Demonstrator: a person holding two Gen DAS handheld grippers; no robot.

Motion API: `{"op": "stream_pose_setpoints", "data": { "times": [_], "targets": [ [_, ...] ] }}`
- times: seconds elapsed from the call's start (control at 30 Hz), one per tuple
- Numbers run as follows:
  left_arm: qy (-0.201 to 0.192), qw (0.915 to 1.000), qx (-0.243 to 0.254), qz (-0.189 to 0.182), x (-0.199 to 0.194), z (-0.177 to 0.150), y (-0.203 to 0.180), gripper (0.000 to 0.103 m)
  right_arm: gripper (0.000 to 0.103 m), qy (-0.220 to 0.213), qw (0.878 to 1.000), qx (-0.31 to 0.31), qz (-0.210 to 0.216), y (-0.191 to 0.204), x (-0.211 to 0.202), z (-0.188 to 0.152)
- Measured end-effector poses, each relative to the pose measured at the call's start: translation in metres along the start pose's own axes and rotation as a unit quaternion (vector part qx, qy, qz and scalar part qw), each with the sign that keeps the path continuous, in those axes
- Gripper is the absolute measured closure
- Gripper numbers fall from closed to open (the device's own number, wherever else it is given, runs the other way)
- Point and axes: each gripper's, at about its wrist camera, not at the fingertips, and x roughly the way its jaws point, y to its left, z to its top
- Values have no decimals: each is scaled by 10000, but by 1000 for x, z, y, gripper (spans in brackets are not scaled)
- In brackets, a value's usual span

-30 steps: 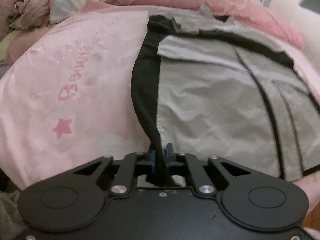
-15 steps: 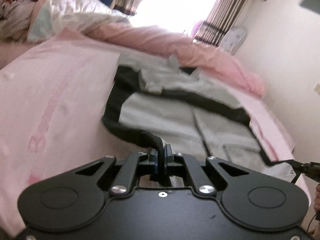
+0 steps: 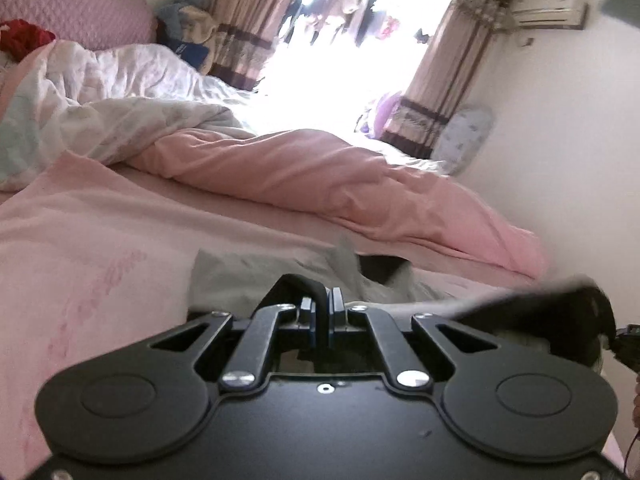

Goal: Fold large clothes
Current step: 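Carry the held hem over the body toward the collar with both grippers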

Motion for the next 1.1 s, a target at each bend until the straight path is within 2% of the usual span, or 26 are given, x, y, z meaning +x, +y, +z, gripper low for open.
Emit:
{"op": "stream_pose_setpoints", "data": {
  "times": [0.1, 0.13, 0.17, 0.2, 0.23, 0.27, 0.3, 0.33, 0.37, 0.4, 0.43, 0.47, 0.57, 0.67, 0.77, 0.87, 1.0, 1.03, 1.07, 1.1],
  "targets": [
    [269, 9994, -156, 156, 69, 21, 21, 99, 102, 77, 9998, 16, -185, -4, 61, 17],
    [402, 9989, -169, 172, 92, 24, 27, 97, 101, 134, 9995, 54, -273, -6, 83, 19],
    [478, 9982, -173, 315, 115, 25, 34, 89, 101, 180, 9992, 5, -357, -9, 104, 20],
    [540, 9970, -176, 527, 138, 24, 41, 87, 101, 207, 9983, -81, -544, -12, 127, 17],
    [610, 9962, -93, 621, 158, 22, 48, 76, 92, 188, 9971, -131, -720, -14, 141, 11],
    [606, 9948, 19, 820, 173, 20, 53, 55, 85, 181, 9955, -310, -876, -18, 159, 7],
    [587, 9924, 78, 1083, 180, 19, 57, 45, 80, 253, 9923, -446, -1130, -21, 174, 4],
    [575, 9909, 107, 1213, 183, 19, 60, 42, 79, 297, 9901, -434, -1302, -25, 180, 2],
    [519, 9917, 134, 1166, 180, 20, 64, 40, 78, 327, 9907, -453, -1238, -29, 182, 0],
    [456, 9931, 192, 1063, 175, 23, 66, 40, 75, 321, 9932, -504, -998, -32, 178, -2],
    [374, 9941, 330, 967, 169, 25, 66, 40, 68, 298, 9946, -573, -818, -34, 172, -5],
    [310, 9941, 470, 926, 163, 26, 66, 39, 63, 282, 9943, -696, -762, -34, 165, -7],
    [299, 9920, 886, 848, 152, 24, 62, 38, 57, 331, 9894, -1217, -715, -30, 156, -13],
    [342, 9885, 1291, 705, 155, 11, 55, 37, 51, 467, 9871, -1396, -635, -30, 159, -13],
    [563, 9843, 1561, 601, 172, -1, 55, 37, 51, 621, 9882, -1263, -610, -34, 173, -10],
    [695, 9849, 1527, 420, 184, -6, 57, 37, 51, 742, 9866, -1265, -722, -37, 182, -11],
    [729, 9849, 1514, 426, 195, -2, 54, 38, 52, 828, 9856, -1299, -697, -37, 195, -12],
    [768, 9850, 1474, 473, 198, -1, 53, 45, 56, 834, 9858, -1307, -650, -36, 198, -12],
    [793, 9860, 1401, 444, 203, -1, 51, 60, 67, 823, 9853, -1330, -692, -34, 200, -14],
    [811, 9870, 1310, 452, 205, -1, 50, 64, 73, 817, 9840, -1387, -767, -32, 201, -14]
  ]
}}
